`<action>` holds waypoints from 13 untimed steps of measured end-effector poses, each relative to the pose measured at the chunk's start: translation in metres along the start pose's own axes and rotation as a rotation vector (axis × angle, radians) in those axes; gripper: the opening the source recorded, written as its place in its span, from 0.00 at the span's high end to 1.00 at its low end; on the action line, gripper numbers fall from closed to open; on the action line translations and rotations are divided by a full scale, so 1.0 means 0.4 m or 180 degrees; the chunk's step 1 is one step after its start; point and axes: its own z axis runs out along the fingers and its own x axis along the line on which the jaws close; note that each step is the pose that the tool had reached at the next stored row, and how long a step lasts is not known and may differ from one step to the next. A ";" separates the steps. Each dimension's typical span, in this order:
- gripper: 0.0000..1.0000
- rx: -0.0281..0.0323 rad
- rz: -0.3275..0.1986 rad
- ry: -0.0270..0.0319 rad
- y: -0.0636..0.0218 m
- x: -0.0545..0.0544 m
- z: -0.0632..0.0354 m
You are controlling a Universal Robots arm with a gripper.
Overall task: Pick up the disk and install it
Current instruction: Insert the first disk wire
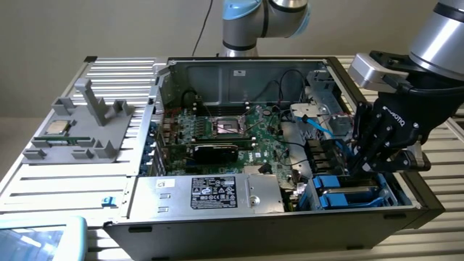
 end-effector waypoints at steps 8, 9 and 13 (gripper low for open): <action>0.83 0.0004 0.0009 0.0084 0.001 -0.013 0.001; 0.83 0.0004 0.0009 0.0084 0.001 -0.013 0.001; 0.83 0.0001 0.0008 0.0078 0.000 -0.014 0.003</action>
